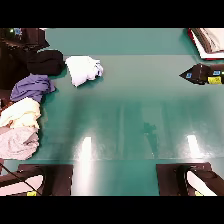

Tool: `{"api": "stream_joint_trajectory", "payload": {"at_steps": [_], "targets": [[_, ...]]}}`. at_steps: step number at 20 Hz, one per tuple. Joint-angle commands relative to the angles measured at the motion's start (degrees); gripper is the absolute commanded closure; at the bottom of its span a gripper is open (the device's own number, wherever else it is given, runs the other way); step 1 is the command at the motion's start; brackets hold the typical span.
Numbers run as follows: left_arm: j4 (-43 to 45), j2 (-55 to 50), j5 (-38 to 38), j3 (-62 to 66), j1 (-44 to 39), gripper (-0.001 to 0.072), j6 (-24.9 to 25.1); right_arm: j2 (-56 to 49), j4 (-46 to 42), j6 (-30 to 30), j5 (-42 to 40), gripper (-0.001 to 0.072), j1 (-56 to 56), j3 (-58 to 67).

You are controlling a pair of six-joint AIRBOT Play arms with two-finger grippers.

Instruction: Fold the shirts.

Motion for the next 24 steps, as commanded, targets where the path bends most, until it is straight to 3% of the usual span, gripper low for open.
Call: {"api": "stream_joint_trajectory", "payload": {"at_steps": [1, 13, 20, 21, 22, 23, 24], "targets": [[0.02, -0.07, -0.02, -0.04, -0.02, 0.0684, 0.02, 0.09, 0.04, 0.02, -0.02, 0.0692, 0.04, -0.22], [0.02, -0.07, 0.02, -0.04, -0.02, 0.0684, 0.02, 0.04, 0.07, 0.02, -0.02, 0.0692, 0.04, -0.26], [0.24, -0.9, 8.7, -0.11, -0.02, 0.0682, 1.62, 0.04, 0.11, 0.02, -3.04, 0.0692, 0.07, -0.26], [0.92, -2.27, 9.53, -0.13, -0.02, 0.0564, 1.95, 0.04, 0.15, 0.02, -2.99, 0.0692, 0.07, -0.26], [2.69, -4.04, 10.25, -0.61, -0.02, 0.0267, 1.33, 0.04, 0.24, 0.02, -3.02, 0.0692, 0.07, -0.26], [4.48, -6.4, 10.56, -1.79, 0.0, 0.0196, -0.04, 0.04, 0.33, 0.02, -2.97, 0.0692, 0.07, -0.26], [5.31, -9.44, 10.8, -3.1, 0.37, 0.0196, -0.44, 0.04, 0.39, 0.02, -2.97, 0.0692, 0.07, -0.26]]}}
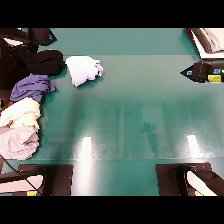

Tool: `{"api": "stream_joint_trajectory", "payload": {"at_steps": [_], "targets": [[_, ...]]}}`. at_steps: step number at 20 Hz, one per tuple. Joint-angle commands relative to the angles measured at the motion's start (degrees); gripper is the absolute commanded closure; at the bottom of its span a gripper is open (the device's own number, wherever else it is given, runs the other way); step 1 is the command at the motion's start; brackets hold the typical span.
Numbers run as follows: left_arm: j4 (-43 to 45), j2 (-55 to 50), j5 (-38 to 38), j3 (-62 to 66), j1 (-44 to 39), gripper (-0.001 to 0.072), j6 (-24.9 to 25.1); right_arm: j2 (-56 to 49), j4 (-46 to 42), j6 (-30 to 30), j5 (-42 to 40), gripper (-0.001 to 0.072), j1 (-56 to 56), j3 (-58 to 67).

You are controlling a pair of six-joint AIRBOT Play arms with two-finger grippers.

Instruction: Fold the shirts.

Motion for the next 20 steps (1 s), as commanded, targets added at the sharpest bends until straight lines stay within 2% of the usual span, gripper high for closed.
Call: {"api": "stream_joint_trajectory", "payload": {"at_steps": [1, 3, 6, 10, 14, 15, 16, 17, 18, 20], "targets": [[2.82, -8.02, 1.9, -2.95, 1.36, 0.0194, -2.75, 0.04, 0.24, 0.02, -0.24, 0.0692, 0.07, -0.02], [-2.86, -14.75, 1.16, -4.59, 4.04, 0.0193, -4.22, 0.04, 0.2, 0.02, -0.13, 0.0692, 0.07, -0.02], [-16.02, -23.06, 2.78, -6.1, 7.1, 0.0193, -3.58, 0.04, 0.24, 0.02, -0.04, 0.0692, 0.07, -0.02], [-17.7, -29.62, 5.38, -6.1, 6.99, 0.0193, -3.34, 0.04, 0.24, 0.02, 0.37, 0.0692, 0.07, -0.04], [-18.64, -31.43, 8.83, -6.1, 6.47, 0.0194, -3.48, 0.04, 0.24, 0.02, 0.35, 0.0692, 0.07, -0.02], [-19.67, -31.39, 9.99, -5.97, 6.36, 0.0224, -3.5, 0.04, 0.28, 0.02, 0.28, 0.0692, 0.07, -0.02], [-21.55, -31.34, 10.34, -5.62, 6.36, 0.041, -3.28, 0.04, 0.35, 0.04, 0.28, 0.0692, 0.07, -0.02], [-23.39, -31.06, 10.38, -5.22, 6.38, 0.0628, -3.23, 0.04, 0.33, 0.04, -0.04, 0.0692, 0.07, -0.02], [-25.44, -30.97, 9.53, -3.69, 6.38, 0.0683, -2.56, 0.04, 0.33, 0.04, -0.55, 0.0692, 0.07, 0.02], [-29.62, -30.97, 5.33, 2.51, 6.36, 0.0685, 0.81, 0.04, 0.31, 0.02, -1.38, 0.0692, 0.07, 1.42]]}}
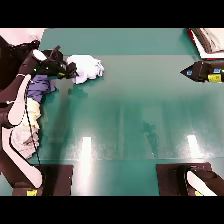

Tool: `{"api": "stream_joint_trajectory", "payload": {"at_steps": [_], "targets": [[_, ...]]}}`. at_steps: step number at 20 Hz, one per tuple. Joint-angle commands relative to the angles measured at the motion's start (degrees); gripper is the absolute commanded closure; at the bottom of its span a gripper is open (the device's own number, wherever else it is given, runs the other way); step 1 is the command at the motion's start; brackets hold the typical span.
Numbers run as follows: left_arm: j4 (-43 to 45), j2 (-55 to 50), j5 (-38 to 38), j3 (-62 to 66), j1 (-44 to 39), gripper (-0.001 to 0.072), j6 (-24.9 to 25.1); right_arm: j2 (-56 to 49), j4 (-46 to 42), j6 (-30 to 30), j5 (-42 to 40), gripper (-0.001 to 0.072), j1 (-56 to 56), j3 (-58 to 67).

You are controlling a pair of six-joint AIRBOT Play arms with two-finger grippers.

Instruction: Fold the shirts.

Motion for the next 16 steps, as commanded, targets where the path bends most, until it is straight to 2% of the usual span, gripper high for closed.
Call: {"api": "stream_joint_trajectory", "payload": {"at_steps": [1, 3, 6, 7, 11, 16], "targets": [[-8.59, -0.15, -5.64, 9.2, -0.37, 0.0685, 4.94, 0.04, 0.02, 0.0, -1.7, 0.0692, 0.07, 2.71], [-16.41, 0.74, -11.23, 17.97, -1.22, 0.0685, 9.18, 0.04, -0.44, -0.02, -2.91, 0.0692, 0.04, 7.32], [-37.24, 9.18, -15.78, 16.72, -3.13, 0.0685, 20.52, 0.04, -0.52, -0.02, -5.62, 0.0692, 0.04, 14.19], [-39.34, 12.46, -17.97, 16.0, -4.28, 0.0685, 22.27, 0.04, -0.55, -0.02, -6.56, 0.0692, 0.04, 15.98], [-33.42, 22.82, -24.44, 15.89, -10.51, 0.0685, 23.1, 0.04, -0.57, -0.02, -7.5, 0.0692, 0.04, 21.0], [-8.35, 27.43, -26.8, 6.99, -18.4, 0.0685, 21.66, 0.15, -0.44, -0.02, -4.46, 0.0692, 0.04, 21.29]]}}
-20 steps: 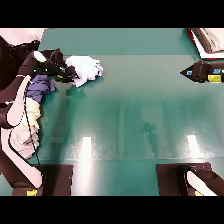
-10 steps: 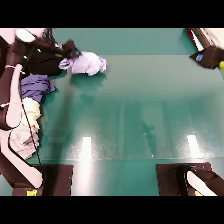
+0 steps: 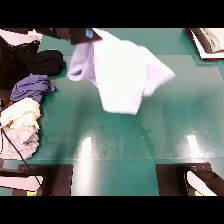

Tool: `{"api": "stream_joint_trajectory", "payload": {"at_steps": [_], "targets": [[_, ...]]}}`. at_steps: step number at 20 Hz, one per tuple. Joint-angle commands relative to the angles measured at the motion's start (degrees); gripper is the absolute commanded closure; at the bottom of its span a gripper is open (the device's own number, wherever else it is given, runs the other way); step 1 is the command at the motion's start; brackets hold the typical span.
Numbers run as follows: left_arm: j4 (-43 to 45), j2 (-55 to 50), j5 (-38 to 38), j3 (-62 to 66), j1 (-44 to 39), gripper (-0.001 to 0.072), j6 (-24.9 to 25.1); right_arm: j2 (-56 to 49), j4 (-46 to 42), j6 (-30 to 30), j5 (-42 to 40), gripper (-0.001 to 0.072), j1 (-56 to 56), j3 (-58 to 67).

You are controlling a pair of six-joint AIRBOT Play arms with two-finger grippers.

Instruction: Fold the shirts.

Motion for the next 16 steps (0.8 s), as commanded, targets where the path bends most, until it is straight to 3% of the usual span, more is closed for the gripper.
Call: {"api": "stream_joint_trajectory", "payload": {"at_steps": [1, 3, 4, 5, 6, 10, 16], "targets": [[17.16, 2.54, -2.32, -8.87, -4.92, 0.0684, -0.96, 0.04, 0.04, 0.0, 2.89, 0.0692, 0.04, 0.79], [21.44, 2.03, 1.73, -16.81, -5.16, 0.0684, -1.57, 0.04, 0.02, 0.0, 4.61, 0.0692, 0.04, 0.79], [22.93, 1.77, 3.15, -19.61, -4.48, 0.0636, -2.58, 0.04, 0.0, 0.0, 5.25, 0.0692, 0.04, 0.79], [24.55, 1.79, 3.85, -21.7, -3.26, 0.0266, -4.46, 0.04, 0.0, 0.0, 5.75, 0.0692, 0.04, 0.79], [25.62, 1.79, 3.23, -22.14, -1.68, 0.0002, -7.82, 0.04, -0.02, 0.0, 6.23, 0.0692, 0.04, 0.79], [26.49, 3.15, -4.35, -22.62, 6.71, 0.0, -11.56, 0.04, -0.04, 0.0, 6.58, 0.0692, 0.04, 0.68], [31.23, 9.6, 1.66, -44.61, 12.37, 0.0, -10.08, 0.02, -0.09, 0.0, 8.35, 0.0692, 0.04, 0.61]]}}
